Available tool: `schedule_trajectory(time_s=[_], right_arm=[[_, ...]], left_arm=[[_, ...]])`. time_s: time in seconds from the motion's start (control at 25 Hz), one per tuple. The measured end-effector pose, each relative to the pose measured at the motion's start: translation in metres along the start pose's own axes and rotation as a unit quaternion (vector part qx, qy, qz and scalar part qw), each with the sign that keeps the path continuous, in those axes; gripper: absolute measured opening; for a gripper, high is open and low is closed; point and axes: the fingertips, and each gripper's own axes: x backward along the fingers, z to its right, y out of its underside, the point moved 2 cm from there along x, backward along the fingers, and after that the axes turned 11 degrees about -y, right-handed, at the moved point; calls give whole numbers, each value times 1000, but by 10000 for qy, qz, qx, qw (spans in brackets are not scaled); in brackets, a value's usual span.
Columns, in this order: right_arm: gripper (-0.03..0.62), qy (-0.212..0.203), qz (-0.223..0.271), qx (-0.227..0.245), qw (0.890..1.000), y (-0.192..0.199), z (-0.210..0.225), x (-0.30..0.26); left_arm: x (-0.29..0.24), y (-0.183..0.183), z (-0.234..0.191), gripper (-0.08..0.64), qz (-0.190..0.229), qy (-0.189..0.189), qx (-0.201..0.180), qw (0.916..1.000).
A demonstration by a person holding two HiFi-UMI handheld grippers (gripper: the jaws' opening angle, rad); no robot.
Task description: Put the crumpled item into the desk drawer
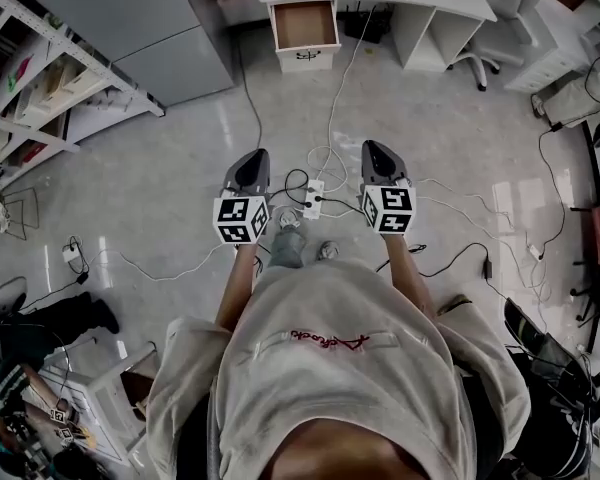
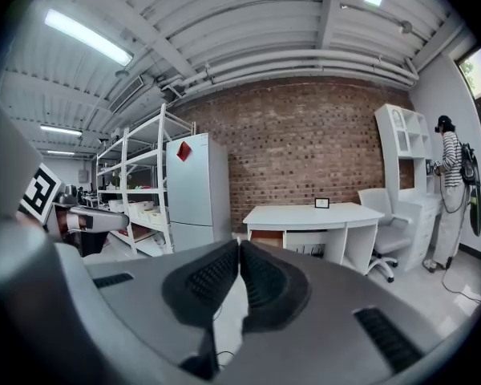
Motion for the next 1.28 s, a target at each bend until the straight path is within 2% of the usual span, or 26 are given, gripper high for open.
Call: schedule_trajectory(time_s=[0.24, 0.72, 0.92, 1.28], right_arm=[[15, 164, -84, 59, 9998, -8, 6, -46], [15, 327, -124, 415, 9985, -55, -8, -158], [15, 400, -187, 531, 9976, -62, -9, -182], [15, 541, -237, 459, 9972, -61, 5, -202]], left_arm=[[-46, -4, -29, 9, -8, 214, 81, 9997], [-124, -36, -122, 9, 139, 492, 230, 9984], [-146, -37, -135, 9, 144, 620, 319, 9975], [-173, -34, -138, 9, 35, 804, 296, 9963]])
